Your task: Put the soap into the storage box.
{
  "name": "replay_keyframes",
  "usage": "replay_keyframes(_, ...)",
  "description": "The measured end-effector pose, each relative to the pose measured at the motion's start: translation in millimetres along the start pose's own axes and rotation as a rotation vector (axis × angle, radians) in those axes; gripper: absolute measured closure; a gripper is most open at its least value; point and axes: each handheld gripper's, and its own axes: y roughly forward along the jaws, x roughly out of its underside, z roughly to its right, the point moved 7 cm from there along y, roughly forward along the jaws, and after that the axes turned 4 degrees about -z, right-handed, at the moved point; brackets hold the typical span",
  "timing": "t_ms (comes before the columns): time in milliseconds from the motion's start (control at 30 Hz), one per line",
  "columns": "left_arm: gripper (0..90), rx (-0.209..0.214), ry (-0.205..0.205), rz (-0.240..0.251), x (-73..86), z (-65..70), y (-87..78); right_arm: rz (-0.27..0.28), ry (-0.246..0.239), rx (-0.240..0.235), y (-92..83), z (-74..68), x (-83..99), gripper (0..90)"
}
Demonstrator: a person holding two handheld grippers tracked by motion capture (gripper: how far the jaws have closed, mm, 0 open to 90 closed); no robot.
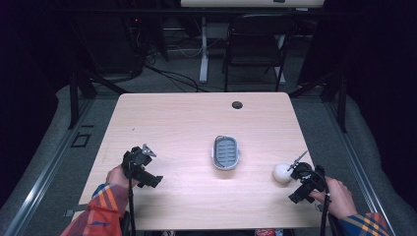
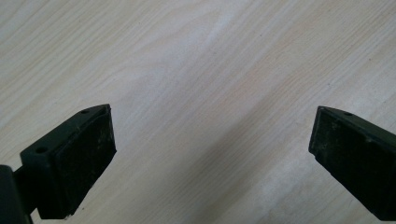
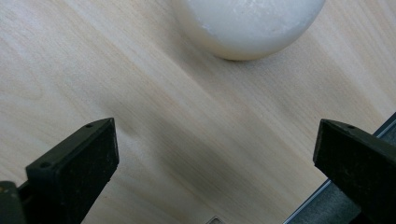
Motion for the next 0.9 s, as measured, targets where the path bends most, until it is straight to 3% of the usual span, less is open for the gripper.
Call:
replay_keyframes(167,0.5,-0.002,0.004,-0.001,-0.1,-0.2,0.1,0.001,0.006,0.006,-0.8,1.7,-0.5,0.0)
replay_keyframes(200,0.5,-0.002,0.004,0.0,-0.2,-0.1,0.3,0.036,0.021,-0.004,-1.0,1.4,-2.5,0.0)
replay_keyframes(467,0.5,0.0,0.007,0.002,-0.4,0.2,0.4,0.072,0.039,-0.021,-3.6,4.4,-8.9,0.0)
replay_keyframes(500,0.5,0.0,0.008,0.002,-0.5,0.1,0.4,0.122,0.07,-0.037,-2.6,3.5,-13.3,0.0)
replay_keyframes(533,0.5,-0.001,0.008,0.002,-0.4,0.2,0.4,0.094,0.042,-0.032,-5.1,5.9,-12.7,0.0)
replay_keyframes(767,0.5,0.0,0.007,0.0,-0.5,0.1,0.7,0.117,0.046,-0.056,-5.2,5.3,-17.4,0.0)
replay_keyframes(833,0.5,0.0,0.007,-0.002,-0.6,0.0,0.9,0.145,0.052,-0.055,-3.9,5.1,-20.4,0.0)
replay_keyframes(900,0.5,0.0,0.007,-0.002,-0.6,0.0,0.9,0.12,0.03,-0.045,-5.3,7.3,-19.8,0.0)
